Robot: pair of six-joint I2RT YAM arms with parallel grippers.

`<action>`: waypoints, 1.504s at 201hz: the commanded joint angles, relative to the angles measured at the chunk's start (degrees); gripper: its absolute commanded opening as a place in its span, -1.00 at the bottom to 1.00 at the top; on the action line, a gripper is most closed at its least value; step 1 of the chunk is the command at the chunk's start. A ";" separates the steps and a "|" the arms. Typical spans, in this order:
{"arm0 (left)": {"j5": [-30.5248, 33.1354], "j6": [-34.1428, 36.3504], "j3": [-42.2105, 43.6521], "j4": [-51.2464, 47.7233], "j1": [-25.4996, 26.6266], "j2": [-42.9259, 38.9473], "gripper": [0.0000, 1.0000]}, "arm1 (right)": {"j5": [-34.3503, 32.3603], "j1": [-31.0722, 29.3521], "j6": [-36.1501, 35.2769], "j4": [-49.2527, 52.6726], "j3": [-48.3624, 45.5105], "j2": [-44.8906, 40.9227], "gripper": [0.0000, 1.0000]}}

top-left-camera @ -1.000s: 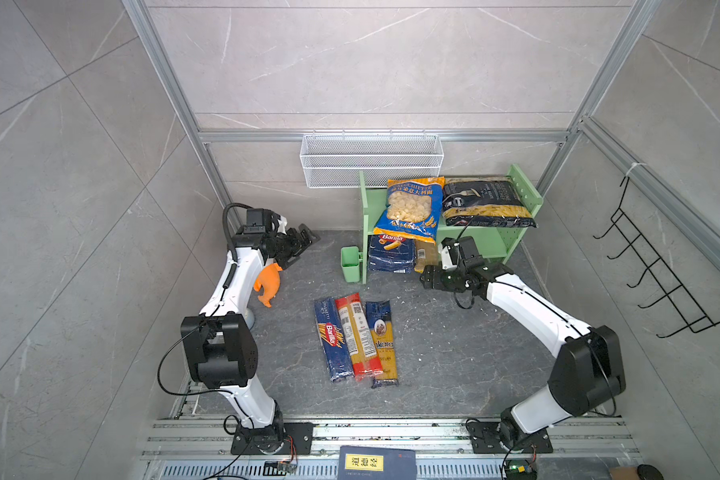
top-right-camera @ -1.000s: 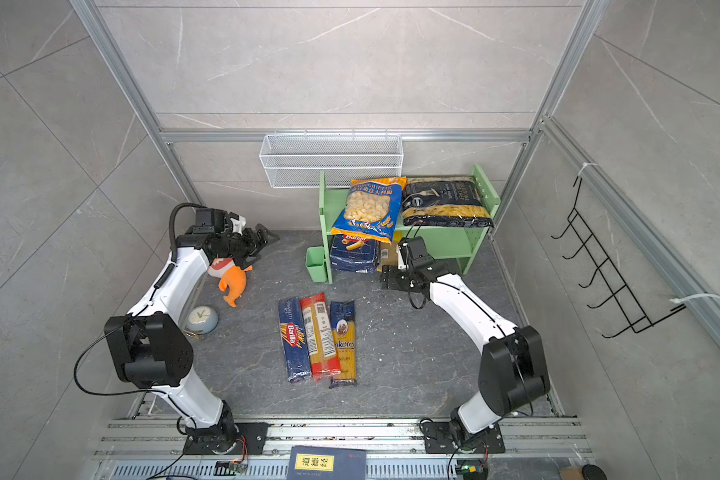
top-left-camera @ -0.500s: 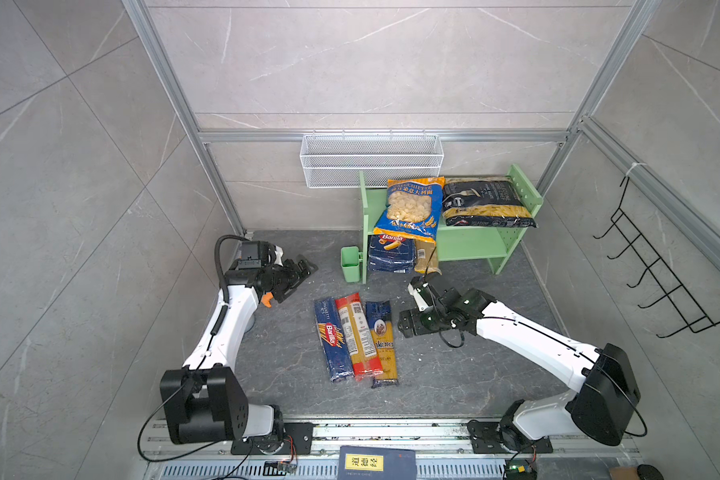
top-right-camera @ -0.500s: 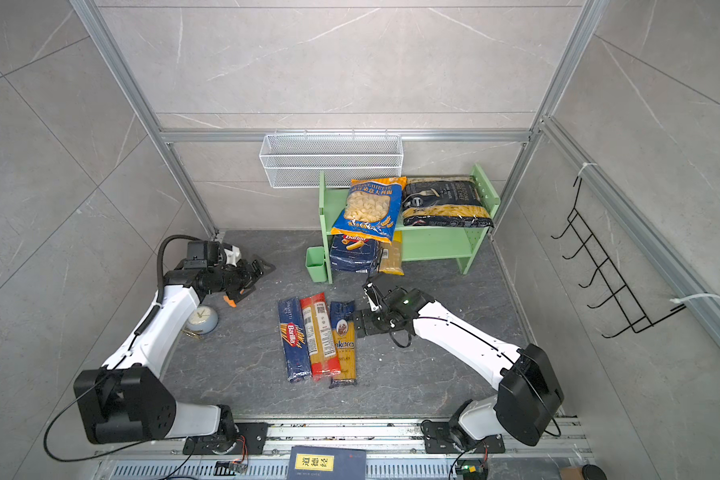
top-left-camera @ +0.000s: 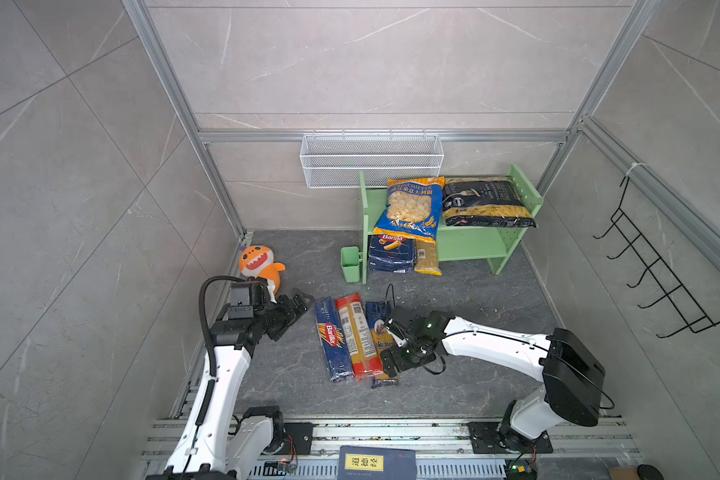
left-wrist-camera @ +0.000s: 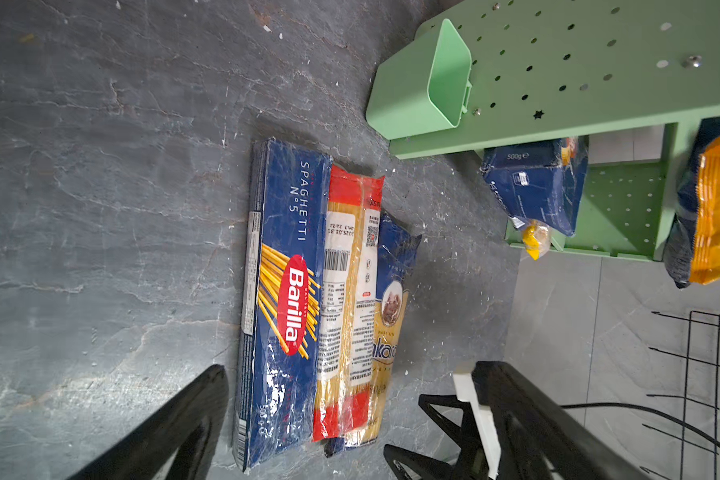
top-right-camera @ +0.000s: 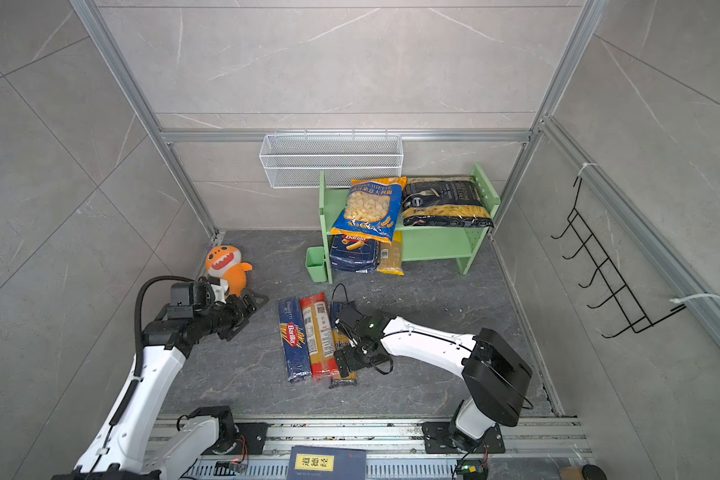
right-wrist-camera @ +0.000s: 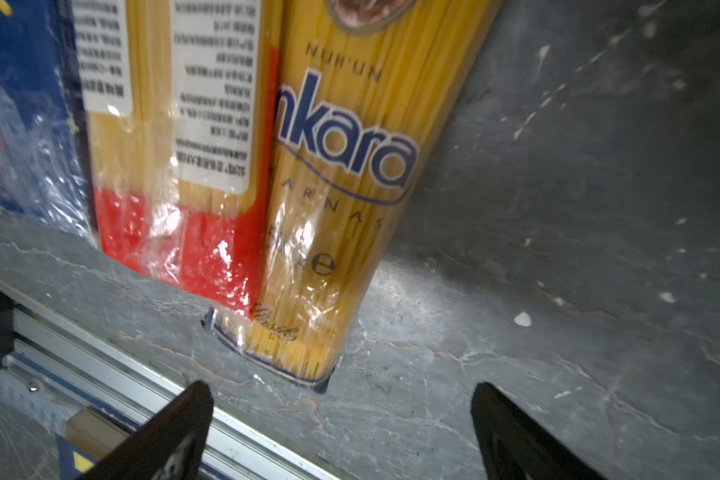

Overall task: Place and organize the pasta boxes and bags onto the shelf
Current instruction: 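Move the right gripper to the blue-and-yellow Ankara spaghetti packet on the table, then grasp the Ankara packet with the right gripper and lift it upright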

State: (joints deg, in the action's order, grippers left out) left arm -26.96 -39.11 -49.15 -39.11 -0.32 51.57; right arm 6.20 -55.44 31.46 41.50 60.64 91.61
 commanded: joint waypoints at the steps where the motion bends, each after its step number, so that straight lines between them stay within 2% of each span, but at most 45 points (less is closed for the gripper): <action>1: -4.17 -1.54 0.58 -2.05 0.36 -4.25 0.99 | 1.21 -1.46 2.09 -2.34 -1.47 1.99 0.99; 70: -8.38 -0.02 -3.92 -9.13 0.55 -9.90 0.99 | 0.20 -6.56 5.19 -7.38 -0.11 9.73 0.98; 121: -8.46 0.38 -5.18 -8.69 0.50 -9.55 0.99 | -10.78 -6.32 10.35 -1.62 -0.34 13.14 0.91; 144: -8.57 -0.14 -5.33 -6.22 0.50 -7.82 0.99 | -12.35 -5.08 10.42 -2.23 -3.75 10.50 0.72; 170: -8.95 -0.94 -5.27 -2.77 0.51 -5.39 0.99 | -13.85 -2.56 10.26 -1.12 -7.56 5.87 0.28; 182: -9.12 -1.14 -5.28 -1.34 0.68 -4.05 0.99 | -13.94 -1.23 9.64 -0.52 -9.45 3.16 0.24; 197: -9.42 -1.34 -5.43 0.44 1.06 -2.13 0.99 | -13.61 -0.04 7.55 -0.20 -11.26 -0.49 0.33; 218: -9.36 -1.46 -6.12 2.54 1.97 0.61 0.99 | -13.12 0.86 3.74 1.22 -10.76 -4.65 0.75; 227: -9.10 -1.34 -6.63 3.21 2.55 1.83 0.99 | -13.30 1.08 2.51 2.63 -9.31 -5.59 0.85; 266: -7.35 -1.23 -8.58 5.85 5.37 5.78 0.99 | -13.20 2.47 -1.29 6.03 -1.90 -3.44 0.94; 302: -5.79 -1.28 -9.13 7.40 7.10 7.26 0.99 | -11.83 4.99 -0.83 2.04 -2.48 0.59 0.95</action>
State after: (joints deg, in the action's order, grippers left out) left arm -34.06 -40.16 -56.03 -34.83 5.76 58.43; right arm -5.74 -51.99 31.64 43.83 58.65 88.97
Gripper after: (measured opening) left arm 0.996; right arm 0.972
